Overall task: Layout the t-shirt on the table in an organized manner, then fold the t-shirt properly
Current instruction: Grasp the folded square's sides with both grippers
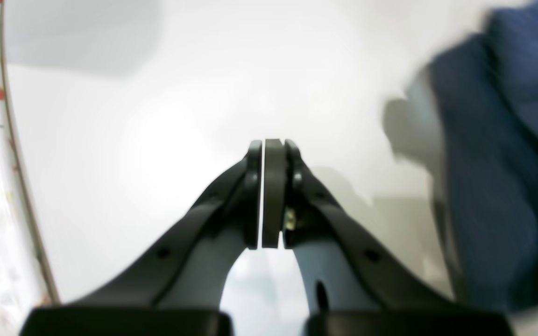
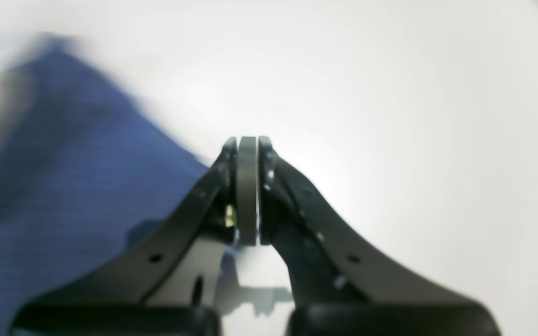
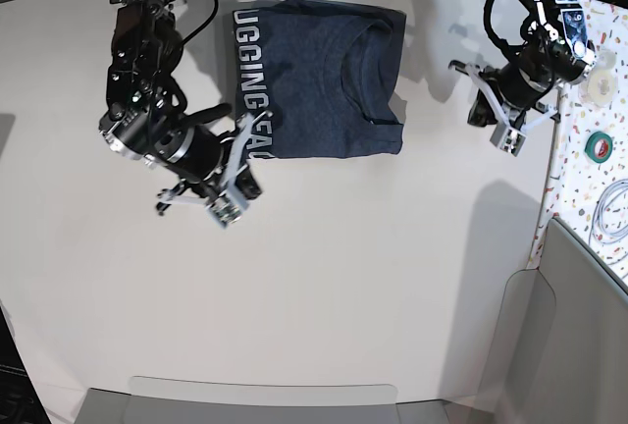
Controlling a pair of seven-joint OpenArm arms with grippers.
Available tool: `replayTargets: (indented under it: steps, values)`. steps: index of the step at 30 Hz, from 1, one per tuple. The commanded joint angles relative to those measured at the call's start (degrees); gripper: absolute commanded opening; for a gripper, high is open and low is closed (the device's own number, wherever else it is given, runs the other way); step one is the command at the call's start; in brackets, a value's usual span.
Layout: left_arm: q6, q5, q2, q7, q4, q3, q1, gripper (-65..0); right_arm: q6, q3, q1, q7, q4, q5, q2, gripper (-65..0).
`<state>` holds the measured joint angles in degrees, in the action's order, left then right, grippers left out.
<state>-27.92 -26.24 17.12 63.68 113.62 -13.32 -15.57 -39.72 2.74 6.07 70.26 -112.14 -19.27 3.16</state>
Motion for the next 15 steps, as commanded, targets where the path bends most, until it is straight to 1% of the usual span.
replayTargets:
  steps: [1, 2, 4, 5, 7, 10, 13, 15]
  values:
    - [-0.34, -0.27, 1.03, 0.19, 2.11, -0.79, -0.73, -65.0, -0.28, -0.94, 1.98, -1.38, 0.27, 0.67, 0.05, -65.0]
    - [-2.89, -0.27, 1.82, 1.42, 3.52, -0.79, -1.97, -65.0, -0.28, -1.82, 2.77, -1.38, 1.59, 2.87, 0.14, -65.0]
    - [-9.75, -0.44, 2.88, 1.86, 5.1, -0.08, -5.39, -65.0, -0.28, -2.08, 4.35, -1.38, 4.22, 7.27, 0.75, -65.0]
    - [-12.08, -0.88, 3.05, 1.86, 5.28, 0.88, -6.8, -65.0, -0.28, -2.0, 5.23, -1.38, 6.07, 8.67, 0.84, -65.0]
    - [-12.08, -3.26, 5.16, 1.77, 5.37, 2.2, -8.3, -65.0, -0.28, -1.56, 7.25, -1.38, 10.55, 10.08, 0.84, -65.0]
    - [-12.08, -9.23, 8.15, 1.77, 5.37, 5.28, -8.82, -65.0, -0.28, 0.03, 10.33, -1.47, 17.5, 10.52, 1.72, -65.0]
    - [-12.08, -15.39, 11.49, 1.59, 5.28, 10.64, -9.09, -65.0, -0.28, 1.7, 12.79, -1.91, 23.04, 10.34, 1.98, -65.0]
    - [-12.08, -18.02, 12.98, 1.59, 5.28, 14.42, -8.91, -65.0, -0.28, 2.58, 13.41, -4.02, 24.97, 10.34, 1.98, -65.0]
